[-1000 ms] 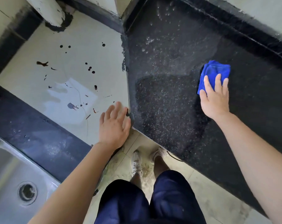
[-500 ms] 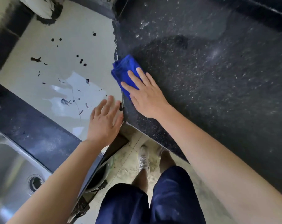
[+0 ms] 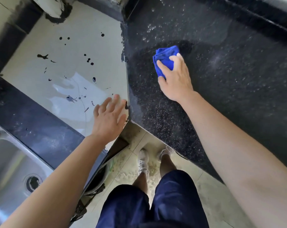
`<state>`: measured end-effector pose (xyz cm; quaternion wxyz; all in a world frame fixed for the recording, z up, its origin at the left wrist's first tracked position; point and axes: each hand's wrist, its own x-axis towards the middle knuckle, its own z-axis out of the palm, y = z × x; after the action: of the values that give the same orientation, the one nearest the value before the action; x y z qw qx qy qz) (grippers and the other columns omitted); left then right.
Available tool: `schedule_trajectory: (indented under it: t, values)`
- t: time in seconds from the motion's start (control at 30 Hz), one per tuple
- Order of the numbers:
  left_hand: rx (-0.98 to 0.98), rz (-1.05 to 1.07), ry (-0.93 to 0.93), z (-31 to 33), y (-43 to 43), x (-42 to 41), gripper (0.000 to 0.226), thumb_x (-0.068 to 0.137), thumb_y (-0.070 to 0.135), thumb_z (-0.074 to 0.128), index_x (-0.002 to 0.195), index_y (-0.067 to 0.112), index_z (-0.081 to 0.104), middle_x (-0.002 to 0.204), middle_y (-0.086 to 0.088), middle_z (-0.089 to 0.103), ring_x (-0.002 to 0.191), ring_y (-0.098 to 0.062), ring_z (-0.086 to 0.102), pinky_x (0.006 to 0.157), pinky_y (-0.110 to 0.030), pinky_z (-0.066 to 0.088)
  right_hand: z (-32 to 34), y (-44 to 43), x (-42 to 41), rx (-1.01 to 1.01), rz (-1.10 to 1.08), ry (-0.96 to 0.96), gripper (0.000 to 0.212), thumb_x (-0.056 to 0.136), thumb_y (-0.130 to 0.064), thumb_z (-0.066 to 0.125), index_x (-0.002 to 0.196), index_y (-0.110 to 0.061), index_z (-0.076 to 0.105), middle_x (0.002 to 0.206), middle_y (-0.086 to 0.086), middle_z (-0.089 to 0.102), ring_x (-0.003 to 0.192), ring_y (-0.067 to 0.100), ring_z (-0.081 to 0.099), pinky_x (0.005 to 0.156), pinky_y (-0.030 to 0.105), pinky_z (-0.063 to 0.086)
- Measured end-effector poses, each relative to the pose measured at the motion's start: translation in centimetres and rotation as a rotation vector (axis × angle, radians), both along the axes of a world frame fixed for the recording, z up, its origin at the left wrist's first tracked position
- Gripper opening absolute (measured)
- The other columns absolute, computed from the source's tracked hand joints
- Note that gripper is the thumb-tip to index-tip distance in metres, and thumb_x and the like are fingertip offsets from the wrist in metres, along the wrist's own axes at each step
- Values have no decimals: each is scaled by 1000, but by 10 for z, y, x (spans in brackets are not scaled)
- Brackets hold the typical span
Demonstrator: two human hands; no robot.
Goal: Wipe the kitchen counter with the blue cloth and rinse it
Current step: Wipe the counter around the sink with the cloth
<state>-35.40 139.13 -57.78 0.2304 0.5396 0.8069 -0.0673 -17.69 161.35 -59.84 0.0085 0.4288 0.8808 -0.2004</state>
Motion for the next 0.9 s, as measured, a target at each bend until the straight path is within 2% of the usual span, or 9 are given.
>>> schedule_trajectory:
  t: [0.13,0.27,0.43,0.5,0.6,0.7,0.77,0.8,0.9]
  values:
    - [6,31,-35,-1,-2,-1,52,103,49,28,155,41,20,165,14,3,152,-26,-4,121,-51,3,1,-79,-22,65,178,-4,55,100,-35,36,154,-20,36,161,22,22,150,42,9,122,52,14]
    - [7,22,-28,0,0,-4,52,104,40,35,154,41,21,165,15,5,152,-27,-2,120,-50,5,2,-149,11,37,323,-40,54,103,-35,35,156,-23,31,164,16,18,152,38,6,123,51,11]
    - [5,34,-42,1,-2,-3,51,104,40,32,154,42,20,165,18,1,152,-24,-5,120,-48,2,3,-127,74,13,500,-85,51,105,-38,34,155,-31,31,167,4,15,154,32,4,124,46,11]
    - [-5,15,-44,3,-2,-3,51,105,40,29,154,42,18,165,17,-1,152,-23,-7,121,-48,1,1,-91,93,41,396,-136,52,105,-43,30,156,-33,28,167,3,12,154,33,4,124,49,11]
    - [-22,9,-38,5,1,-2,51,104,39,29,154,39,19,165,15,-1,152,-24,-7,121,-50,2,3,-21,97,29,62,-243,55,106,-45,24,159,-32,16,168,5,2,153,35,-2,123,53,4]
    - [-9,46,-2,9,11,3,48,102,43,37,149,36,33,164,9,12,150,-28,5,119,-52,12,6,14,73,-2,-144,-248,58,106,-40,26,160,-26,11,167,12,-2,152,38,-6,124,52,1]
    - [59,108,16,12,28,10,47,98,50,43,140,28,45,159,1,27,146,-31,17,116,-54,18,5,9,59,22,-187,-228,58,106,-35,28,160,-22,11,166,16,0,152,42,-5,124,53,5]
    - [92,106,27,12,38,15,51,97,54,45,139,25,44,158,-3,28,145,-33,19,116,-55,18,5,2,60,22,-183,-224,57,106,-34,27,160,-21,11,166,16,1,152,42,-5,124,53,7]
    - [124,9,23,3,68,32,72,94,65,40,153,27,24,166,-6,6,150,-34,6,119,-55,10,6,-9,92,10,-90,-233,57,107,-38,23,159,-20,11,167,11,1,153,38,-4,123,51,10]
